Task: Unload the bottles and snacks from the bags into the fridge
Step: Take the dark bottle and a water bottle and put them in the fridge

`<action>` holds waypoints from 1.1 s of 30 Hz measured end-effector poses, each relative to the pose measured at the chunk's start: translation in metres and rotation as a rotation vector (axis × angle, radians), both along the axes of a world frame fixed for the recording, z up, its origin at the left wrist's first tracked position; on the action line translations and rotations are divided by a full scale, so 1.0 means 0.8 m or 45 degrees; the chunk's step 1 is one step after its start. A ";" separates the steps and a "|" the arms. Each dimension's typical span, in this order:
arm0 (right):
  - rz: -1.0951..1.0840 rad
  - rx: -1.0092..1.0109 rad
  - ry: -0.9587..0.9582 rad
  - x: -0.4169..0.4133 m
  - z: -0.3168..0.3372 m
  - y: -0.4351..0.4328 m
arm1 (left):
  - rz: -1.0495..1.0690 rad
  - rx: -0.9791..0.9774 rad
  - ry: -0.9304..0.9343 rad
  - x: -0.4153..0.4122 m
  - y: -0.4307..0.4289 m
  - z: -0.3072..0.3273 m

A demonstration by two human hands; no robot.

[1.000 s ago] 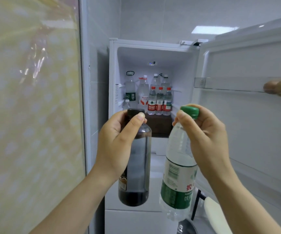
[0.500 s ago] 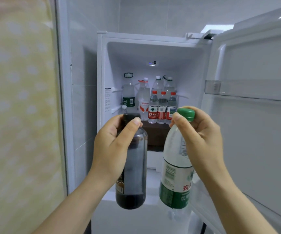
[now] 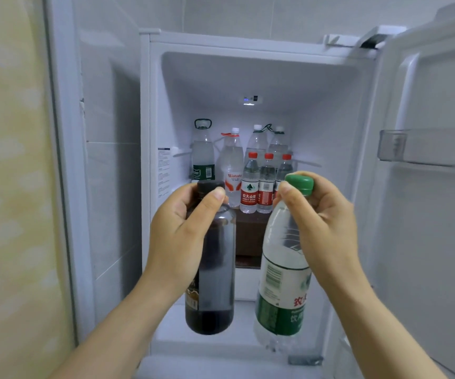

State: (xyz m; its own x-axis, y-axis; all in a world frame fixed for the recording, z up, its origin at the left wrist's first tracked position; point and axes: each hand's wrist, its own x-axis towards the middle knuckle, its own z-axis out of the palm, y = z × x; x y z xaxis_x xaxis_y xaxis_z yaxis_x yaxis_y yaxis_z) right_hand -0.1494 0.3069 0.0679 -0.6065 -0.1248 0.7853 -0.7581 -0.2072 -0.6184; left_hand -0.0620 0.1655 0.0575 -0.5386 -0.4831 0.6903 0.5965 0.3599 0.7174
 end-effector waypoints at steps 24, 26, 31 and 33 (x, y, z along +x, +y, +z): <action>0.046 -0.065 -0.004 -0.238 0.014 -0.187 | 0.327 -0.067 -0.072 -0.212 -0.169 -0.009; 0.049 -0.081 0.006 -0.263 0.018 -0.200 | 0.366 -0.075 -0.061 -0.231 -0.178 -0.008; 0.099 -0.053 0.048 -0.316 0.022 -0.229 | 0.436 -0.049 -0.058 -0.272 -0.202 -0.015; 0.109 -0.029 0.064 -0.334 0.020 -0.241 | 0.467 -0.028 -0.064 -0.286 -0.210 -0.023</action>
